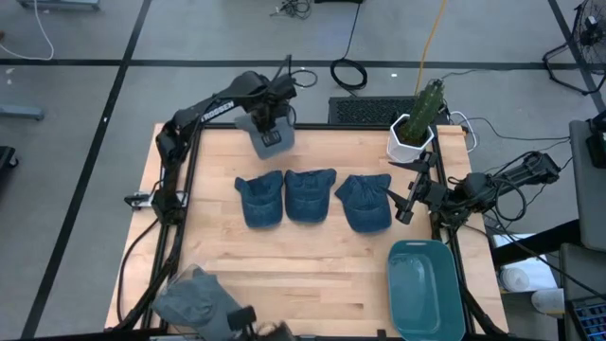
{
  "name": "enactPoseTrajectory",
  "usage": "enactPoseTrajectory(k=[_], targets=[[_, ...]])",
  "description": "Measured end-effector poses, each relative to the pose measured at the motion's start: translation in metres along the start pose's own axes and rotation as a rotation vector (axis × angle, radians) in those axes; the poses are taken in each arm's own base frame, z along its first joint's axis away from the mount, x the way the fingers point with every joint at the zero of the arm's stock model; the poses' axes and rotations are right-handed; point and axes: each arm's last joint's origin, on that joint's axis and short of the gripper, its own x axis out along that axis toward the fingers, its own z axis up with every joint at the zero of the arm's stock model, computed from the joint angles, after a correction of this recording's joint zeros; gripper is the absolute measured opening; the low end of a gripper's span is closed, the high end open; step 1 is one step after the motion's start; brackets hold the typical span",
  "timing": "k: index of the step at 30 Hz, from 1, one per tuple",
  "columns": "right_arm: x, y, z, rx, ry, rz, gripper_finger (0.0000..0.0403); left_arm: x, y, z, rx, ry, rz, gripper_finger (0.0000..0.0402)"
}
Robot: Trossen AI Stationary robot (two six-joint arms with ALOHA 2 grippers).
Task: Pick & Place hat
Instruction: Put the gray cap into the transparent bin
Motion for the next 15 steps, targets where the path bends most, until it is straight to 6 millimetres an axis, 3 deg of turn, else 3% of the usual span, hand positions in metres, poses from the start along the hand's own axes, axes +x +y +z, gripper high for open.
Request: enactPoseTrajectory(k=[4,7,15], targets=[[0.000,0.000,0.000,0.000,0.000,0.000,0.0279,-0.042,-0.034,0.002,0.054,-0.050,0.049,0.0000],[0.000,0.000,0.000,0.000,0.000,0.000,0.0279,-0.078,-0.060,-0.009,0.055,-0.169,0.027,0.0000],[0.000,0.000,0.000,0.000,0.000,0.000,0.0279,-0.157,-0.117,-0.069,0.053,-0.390,-0.114,0.0000]])
